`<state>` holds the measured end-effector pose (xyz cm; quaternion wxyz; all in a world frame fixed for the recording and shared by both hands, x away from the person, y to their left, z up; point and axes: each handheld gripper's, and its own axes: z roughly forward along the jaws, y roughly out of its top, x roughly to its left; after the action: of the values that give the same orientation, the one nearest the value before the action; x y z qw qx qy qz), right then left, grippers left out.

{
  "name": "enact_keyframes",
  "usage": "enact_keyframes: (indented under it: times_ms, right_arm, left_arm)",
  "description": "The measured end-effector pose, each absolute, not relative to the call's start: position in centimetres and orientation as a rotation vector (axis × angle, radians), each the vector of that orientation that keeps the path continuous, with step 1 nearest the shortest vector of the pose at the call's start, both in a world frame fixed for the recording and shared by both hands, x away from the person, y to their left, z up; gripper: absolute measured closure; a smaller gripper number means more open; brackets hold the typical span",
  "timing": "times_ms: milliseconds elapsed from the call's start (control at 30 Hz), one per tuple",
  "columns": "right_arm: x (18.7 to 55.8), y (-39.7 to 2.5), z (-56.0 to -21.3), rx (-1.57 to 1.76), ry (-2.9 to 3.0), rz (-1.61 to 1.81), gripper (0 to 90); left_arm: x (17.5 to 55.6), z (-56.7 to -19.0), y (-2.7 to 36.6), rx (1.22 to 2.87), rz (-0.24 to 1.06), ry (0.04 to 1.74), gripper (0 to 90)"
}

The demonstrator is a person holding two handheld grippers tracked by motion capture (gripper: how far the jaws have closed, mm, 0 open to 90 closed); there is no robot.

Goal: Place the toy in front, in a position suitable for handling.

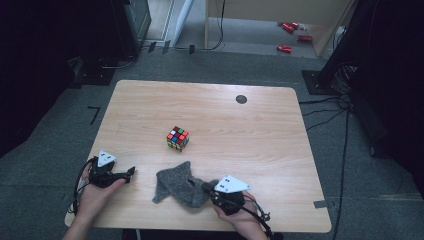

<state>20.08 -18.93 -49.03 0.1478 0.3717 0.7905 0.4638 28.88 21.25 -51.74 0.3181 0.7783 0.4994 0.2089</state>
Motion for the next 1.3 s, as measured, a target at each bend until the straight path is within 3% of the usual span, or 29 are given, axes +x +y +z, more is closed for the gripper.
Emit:
enact_keyframes:
  times_ms: [233,300,433,500,633,933,1000,1067,1100,1233,1300]
  right_arm:
    - [21.2,-23.9,-48.5,1.195,2.117,1.263,89.7]
    - [21.4,-25.0,-48.6,1.233,2.090,1.258,85.9]
    - [21.6,-25.2,-48.4,1.265,2.080,1.348,45.0]
    - [21.6,-24.3,-48.4,1.243,2.094,1.344,37.0]
    - [21.9,-22.4,-48.9,1.243,2.110,1.290,32.9]
    - [23.2,-19.9,-50.8,1.300,2.105,1.171,37.1]
    - [23.6,-19.5,-50.9,1.309,2.099,1.155,43.3]
    - [23.9,-19.3,-51.4,1.313,2.088,1.119,61.0]
    - [23.9,-19.3,-51.4,1.313,2.088,1.119,61.0]
    - [23.8,-19.9,-51.3,1.296,2.073,1.119,78.6]
    - [23.9,-20.4,-50.9,1.311,2.052,1.129,79.0]
  left_arm:
    - [28.9,-51.7,21.2,2.048,0.550,1.313,12.1]
    - [28.9,-51.7,21.2,2.048,0.550,1.314,12.1]
    - [28.9,-51.7,21.2,2.048,0.550,1.313,12.1]
    - [28.9,-51.7,21.2,2.048,0.550,1.314,12.1]
    - [28.9,-51.7,21.2,2.048,0.550,1.314,12.1]
    - [28.7,-51.7,21.1,2.054,0.554,1.306,13.3]
    - [28.7,-51.6,20.9,2.059,0.553,1.309,13.7]
    - [28.7,-51.4,20.4,2.067,0.550,1.295,13.7]
    - [28.7,-51.3,20.1,2.065,0.545,1.287,13.7]
    - [28.7,-50.3,18.2,2.052,0.541,1.228,13.7]
    - [28.8,-50.1,17.8,2.050,0.536,1.220,13.7]
